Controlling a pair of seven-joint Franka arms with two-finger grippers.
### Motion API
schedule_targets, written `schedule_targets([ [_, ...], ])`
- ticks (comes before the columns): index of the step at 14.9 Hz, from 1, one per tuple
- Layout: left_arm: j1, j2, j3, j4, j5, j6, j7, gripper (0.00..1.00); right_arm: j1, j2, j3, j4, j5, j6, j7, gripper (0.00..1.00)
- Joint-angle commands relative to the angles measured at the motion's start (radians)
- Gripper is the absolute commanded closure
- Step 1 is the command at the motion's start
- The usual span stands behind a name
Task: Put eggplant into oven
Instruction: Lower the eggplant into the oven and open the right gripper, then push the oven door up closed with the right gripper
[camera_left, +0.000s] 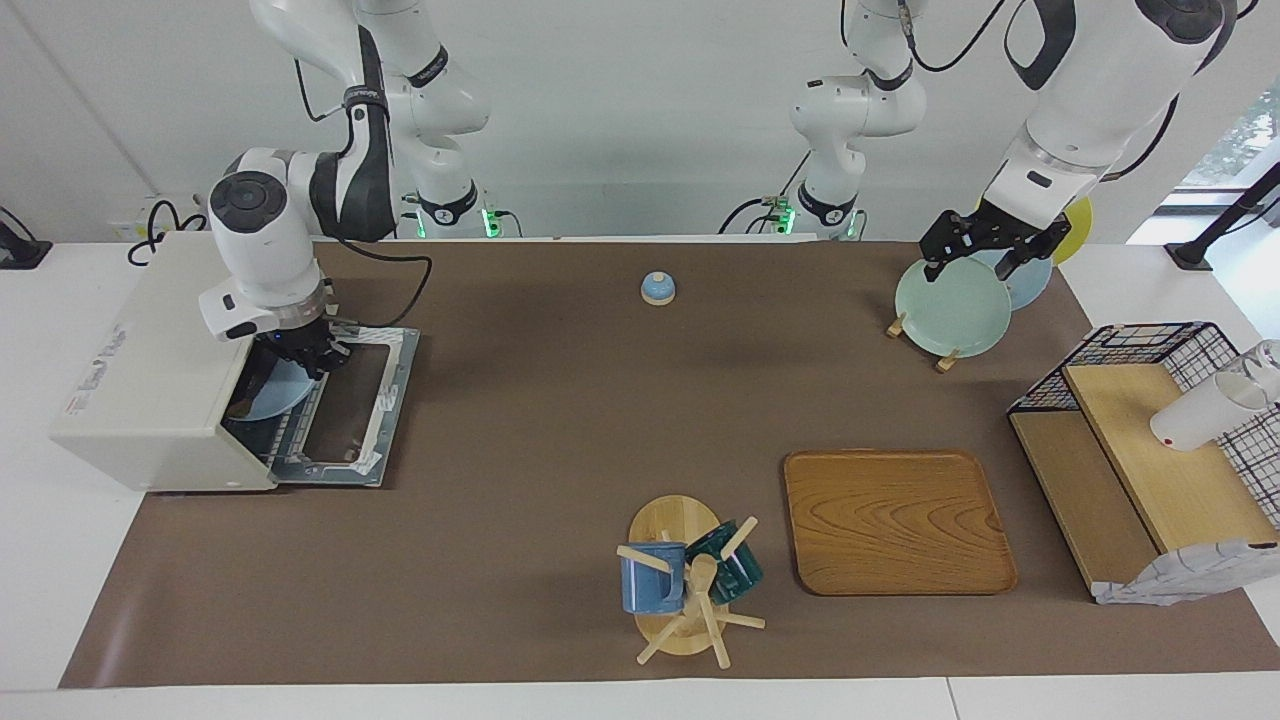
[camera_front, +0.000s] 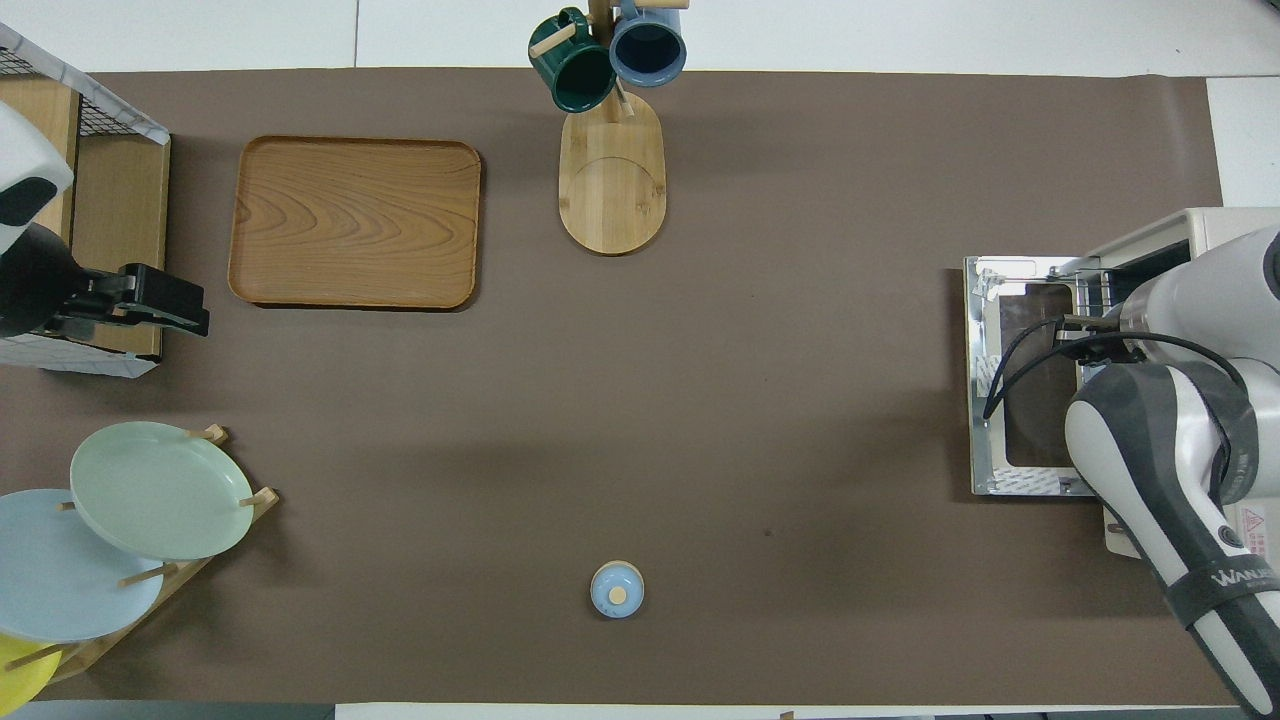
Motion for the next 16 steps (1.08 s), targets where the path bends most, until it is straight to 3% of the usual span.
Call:
schedule_targets([
  [1, 0.010, -0.013, -0.006, -0.017, 0.011, 0.014, 0.001, 0.00, -0.021, -0.037, 0.012, -0.039, 0.023, 0.026, -0.020, 1.00],
  [6, 0.010, -0.013, -0.006, -0.017, 0.011, 0.014, 0.001, 0.00, -0.023, -0.030, 0.012, -0.037, 0.069, 0.031, -0.038, 0.76],
  [12, 0.010, -0.013, -0.006, -0.017, 0.011, 0.014, 0.001, 0.00, 0.006, -0.013, 0.018, 0.041, 0.078, -0.037, -0.051, 0.75],
  [14, 0.010, -0.013, -0.006, -0.017, 0.011, 0.014, 0.001, 0.00, 0.055, -0.005, 0.018, 0.047, 0.182, -0.007, -0.040, 0.88],
  [16, 0.010, -0.013, -0.006, -0.017, 0.011, 0.014, 0.001, 0.00, 0.097, 0.030, 0.018, 0.024, 0.204, 0.084, -0.005, 0.93],
])
